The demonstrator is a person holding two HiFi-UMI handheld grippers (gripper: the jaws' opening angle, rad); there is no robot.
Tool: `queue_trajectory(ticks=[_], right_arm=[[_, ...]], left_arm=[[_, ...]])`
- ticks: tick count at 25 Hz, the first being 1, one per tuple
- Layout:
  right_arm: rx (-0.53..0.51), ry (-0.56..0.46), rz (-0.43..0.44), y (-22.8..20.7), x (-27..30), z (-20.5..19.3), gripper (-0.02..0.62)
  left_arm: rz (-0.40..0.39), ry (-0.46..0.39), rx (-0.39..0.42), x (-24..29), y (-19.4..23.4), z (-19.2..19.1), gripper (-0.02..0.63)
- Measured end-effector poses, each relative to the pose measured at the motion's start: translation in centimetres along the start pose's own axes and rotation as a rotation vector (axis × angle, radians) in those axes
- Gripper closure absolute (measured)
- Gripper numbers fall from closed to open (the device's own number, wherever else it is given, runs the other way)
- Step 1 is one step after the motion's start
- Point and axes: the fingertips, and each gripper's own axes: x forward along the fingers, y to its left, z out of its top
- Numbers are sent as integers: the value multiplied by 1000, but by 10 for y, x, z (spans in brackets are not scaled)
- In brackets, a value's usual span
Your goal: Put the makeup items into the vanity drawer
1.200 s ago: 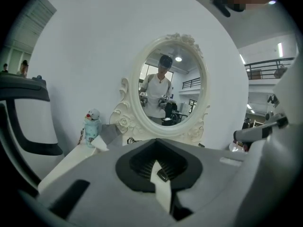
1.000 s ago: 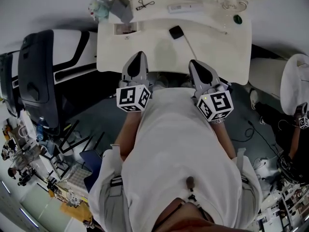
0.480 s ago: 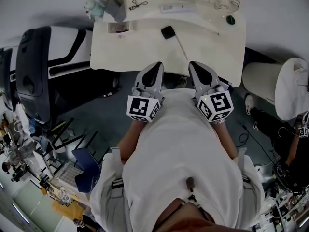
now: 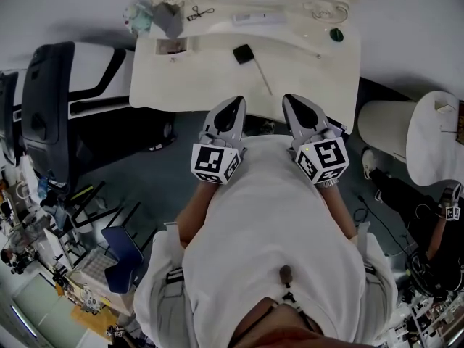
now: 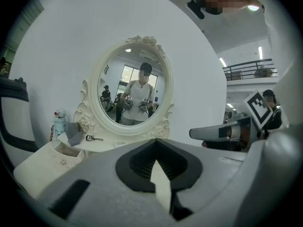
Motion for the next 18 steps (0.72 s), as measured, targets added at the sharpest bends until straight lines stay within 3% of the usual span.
queue_trajectory(ticks=[10,15,18], right_arm=[[25,-3,-9,-11,-2,1,588],[37,2,-19,-15,-2,0,588],[40,6,-33,-18,-5,-1,588]], left_arm=[[-15,49,-9,15,-2,-5,600],[17,91,27,28,7,-16,600],[54,145,9,40,14,-32,600]])
